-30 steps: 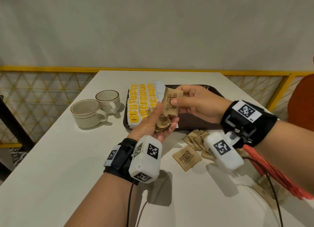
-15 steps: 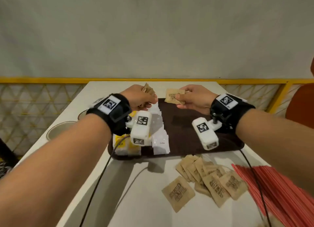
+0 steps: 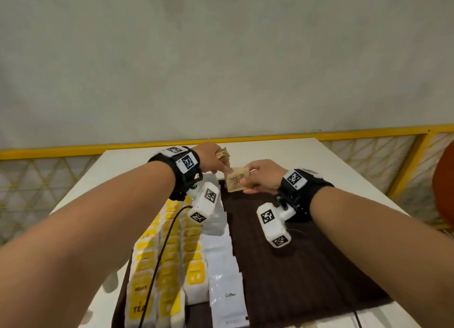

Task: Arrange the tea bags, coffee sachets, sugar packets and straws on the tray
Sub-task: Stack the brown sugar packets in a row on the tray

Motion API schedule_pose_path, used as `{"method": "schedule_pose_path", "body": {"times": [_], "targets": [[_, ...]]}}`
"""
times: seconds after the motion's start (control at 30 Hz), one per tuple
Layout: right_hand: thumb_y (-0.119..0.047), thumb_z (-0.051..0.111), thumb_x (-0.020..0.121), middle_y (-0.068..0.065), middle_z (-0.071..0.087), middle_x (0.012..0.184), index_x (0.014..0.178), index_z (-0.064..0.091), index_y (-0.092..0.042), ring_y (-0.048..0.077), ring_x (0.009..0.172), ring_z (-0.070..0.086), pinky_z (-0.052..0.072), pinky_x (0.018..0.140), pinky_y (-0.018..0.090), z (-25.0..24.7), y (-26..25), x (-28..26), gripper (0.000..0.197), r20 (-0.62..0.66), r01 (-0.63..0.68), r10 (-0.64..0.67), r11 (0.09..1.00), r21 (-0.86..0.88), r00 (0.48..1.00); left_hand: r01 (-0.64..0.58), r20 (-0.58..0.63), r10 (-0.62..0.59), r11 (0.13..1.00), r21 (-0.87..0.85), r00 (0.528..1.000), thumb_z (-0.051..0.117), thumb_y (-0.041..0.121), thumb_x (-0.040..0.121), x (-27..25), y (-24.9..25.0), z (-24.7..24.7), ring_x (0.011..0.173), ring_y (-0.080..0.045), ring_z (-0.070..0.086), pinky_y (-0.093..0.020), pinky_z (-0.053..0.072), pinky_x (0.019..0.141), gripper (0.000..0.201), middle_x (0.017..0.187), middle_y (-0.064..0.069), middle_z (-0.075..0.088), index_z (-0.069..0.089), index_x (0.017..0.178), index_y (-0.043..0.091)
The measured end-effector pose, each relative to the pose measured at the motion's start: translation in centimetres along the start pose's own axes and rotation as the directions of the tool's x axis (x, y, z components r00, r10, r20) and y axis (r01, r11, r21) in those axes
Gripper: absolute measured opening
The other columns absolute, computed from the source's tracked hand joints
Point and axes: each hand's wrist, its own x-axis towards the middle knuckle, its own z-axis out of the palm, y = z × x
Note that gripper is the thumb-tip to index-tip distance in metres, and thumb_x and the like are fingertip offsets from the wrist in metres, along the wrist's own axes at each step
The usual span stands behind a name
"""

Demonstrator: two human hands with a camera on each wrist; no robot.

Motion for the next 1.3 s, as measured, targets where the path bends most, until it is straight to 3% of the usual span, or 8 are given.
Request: {"method": "schedule_pose_path", "body": {"times": [0.13,0.23,0.37,0.5,0.73,1.1,1.2,1.3], "targets": [[0.006,0.061,0.088,0.02,0.062,0.108,0.084,0.058,-0.007,0.03,0.105,0.064,0.059,0.074,0.032,0.1,0.4,1.3,0.013,0.031,-0.028,0.028,1.0,-0.003,0.999,-0.011,0.046,0.005,0.992,0.125,0.999,0.07,0.016,0.084,2.0,-0.6,0.3,0.063,-0.01,0.055,-0.023,0.047,0.065,0.004,0.088,-0.004,0.067,0.066,0.081,0.016],[0.004,0.06,0.089,0.019,0.061,0.11,0.087,0.059,-0.005,0.03,0.105,0.063,0.059,0.073,0.032,0.1,0.5,1.9,0.01,0.035,-0.036,0.038,0.999,-0.037,0.999,-0.008,0.049,-0.006,0.965,0.262,0.999,0.067,0.02,0.086,3.0,-0.8,0.9,0.071,-0.015,0.055,-0.033,0.049,0.079,0.018,0.094,-0.006,0.065,0.069,0.098,0.006],[-0.001,0.063,0.09,0.012,0.058,0.087,0.075,0.054,-0.007,0.021,0.081,0.063,0.059,0.075,0.034,0.1,0.7,2.7,0.018,0.004,-0.014,0.015,0.991,-0.136,1.0,0.007,0.042,-0.025,0.923,0.386,0.999,0.065,0.024,0.087,4.1,-1.1,1.3,0.081,-0.018,0.054,-0.029,0.043,0.071,0.025,0.093,-0.006,0.063,0.068,0.103,0.005],[-0.002,0.067,0.086,0.007,0.058,0.071,0.065,0.058,-0.01,0.014,0.062,0.056,0.058,0.072,0.032,0.2,0.9,3.1,0.024,-0.122,-0.008,-0.023,0.968,-0.251,0.992,0.02,0.029,-0.038,0.883,0.469,0.999,0.063,0.022,0.087,4.6,-1.3,1.5,0.079,-0.02,0.05,-0.023,0.034,0.054,0.015,0.07,0.001,0.05,0.063,0.091,0.008],[0.003,0.073,0.079,0.011,0.062,0.073,0.068,0.059,-0.01,0.024,0.069,0.063,0.057,0.085,0.044,0.4,1.3,2.8,0.022,-0.132,-0.033,-0.002,0.963,-0.268,0.991,0.085,0.003,-0.098,0.881,0.466,0.995,0.063,0.02,0.085,5.1,-1.6,1.9,0.074,-0.02,0.048,-0.022,0.033,0.051,0.029,0.066,0.0,0.045,0.047,0.063,0.014],[0.002,0.077,0.074,0.008,0.065,0.073,0.066,0.058,-0.012,0.033,0.086,0.071,0.056,0.087,0.046,1.3,1.1,2.9,0.026,-0.145,-0.031,-0.01,0.96,-0.277,0.989,0.104,-0.008,-0.113,0.886,0.451,0.994,0.067,0.024,0.082,5.1,-1.5,1.9,0.072,-0.019,0.049,-0.022,0.034,0.051,0.024,0.067,0.0,0.048,0.053,0.066,0.013],[0.002,0.077,0.074,0.007,0.065,0.071,0.064,0.058,-0.013,0.031,0.082,0.072,0.056,0.087,0.046,1.3,1.2,3.0,0.027,-0.147,-0.024,-0.019,0.958,-0.285,0.989,0.107,-0.022,-0.109,0.879,0.464,0.994,0.065,0.024,0.083,4.9,-1.6,2.2,0.065,-0.017,0.046,-0.022,0.033,0.05,0.029,0.065,0.0,0.046,0.048,0.061,0.016],[0.004,0.076,0.075,0.012,0.066,0.079,0.069,0.057,-0.01,0.028,0.073,0.07,0.058,0.082,0.042,1.2,1.1,2.9,0.025,-0.13,-0.025,-0.008,0.967,-0.254,0.991,0.114,-0.052,-0.102,0.928,0.354,0.993,0.067,0.022,0.083,4.5,-1.5,1.7,0.071,-0.02,0.05,-0.024,0.038,0.057,0.019,0.073,-0.004,0.055,0.06,0.071,0.009]]}}
